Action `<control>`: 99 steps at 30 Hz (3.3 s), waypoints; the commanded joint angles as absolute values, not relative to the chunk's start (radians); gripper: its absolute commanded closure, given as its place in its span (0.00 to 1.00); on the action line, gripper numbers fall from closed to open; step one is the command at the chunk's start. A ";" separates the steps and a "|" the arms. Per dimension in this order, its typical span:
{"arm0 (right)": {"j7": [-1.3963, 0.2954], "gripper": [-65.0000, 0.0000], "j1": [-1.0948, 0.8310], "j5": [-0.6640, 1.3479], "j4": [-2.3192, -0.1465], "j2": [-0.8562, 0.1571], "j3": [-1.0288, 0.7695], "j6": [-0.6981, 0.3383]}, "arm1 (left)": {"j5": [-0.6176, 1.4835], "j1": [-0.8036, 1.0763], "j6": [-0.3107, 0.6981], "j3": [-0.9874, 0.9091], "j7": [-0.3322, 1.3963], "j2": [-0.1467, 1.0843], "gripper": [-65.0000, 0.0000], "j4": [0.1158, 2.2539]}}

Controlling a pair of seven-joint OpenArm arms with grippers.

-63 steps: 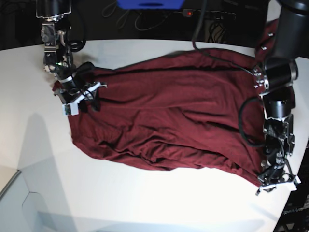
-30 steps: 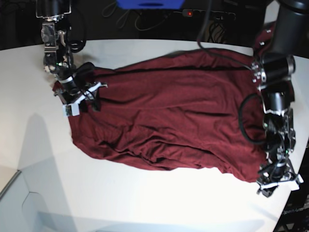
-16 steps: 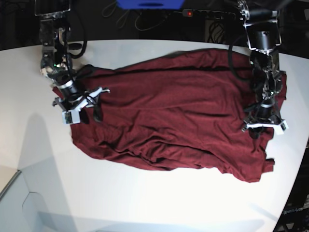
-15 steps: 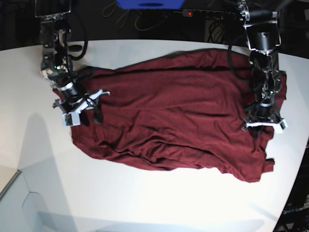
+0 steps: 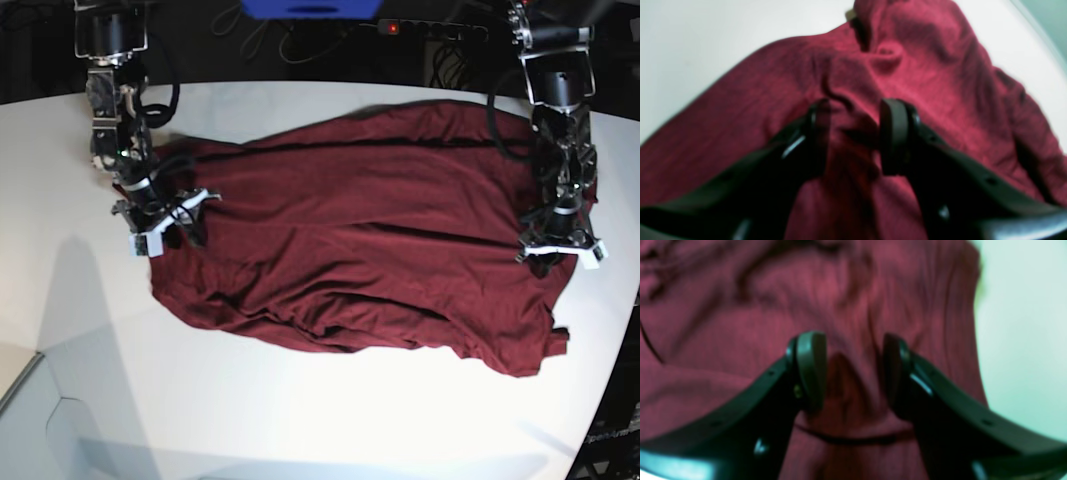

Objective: Layout the t-shirt on the table in an organized manner, then fold the t-shirt properly
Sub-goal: 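Release the left gripper and regrasp the shirt side nearer the right gripper, then hold the shirt with both grippers and pull it apart to stretch it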

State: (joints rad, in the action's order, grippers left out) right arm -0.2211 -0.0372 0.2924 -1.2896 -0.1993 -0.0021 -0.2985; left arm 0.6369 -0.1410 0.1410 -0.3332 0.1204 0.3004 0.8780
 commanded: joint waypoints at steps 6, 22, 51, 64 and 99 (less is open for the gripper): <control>-0.240 0.57 -0.119 0.291 -1.314 -0.223 -0.001 -0.305 | 0.633 -0.050 0.117 -0.341 0.269 0.321 0.62 1.063; -0.240 0.57 -0.302 0.291 -1.613 -0.265 -0.038 -0.305 | 0.622 -0.062 0.119 -0.530 0.453 0.260 0.62 1.406; -0.243 0.57 -0.208 0.291 -1.506 -0.246 -0.047 -0.305 | 0.186 -0.056 0.120 -0.355 0.461 0.309 0.62 1.099; -0.249 0.57 -0.180 0.291 -1.501 -0.223 -0.044 -0.305 | 0.186 -0.030 0.120 -0.538 0.461 0.251 0.62 1.388; -0.249 0.57 -0.084 0.289 -1.412 -0.220 0.019 -0.305 | 0.186 0.024 0.120 -0.545 0.463 0.257 0.62 1.382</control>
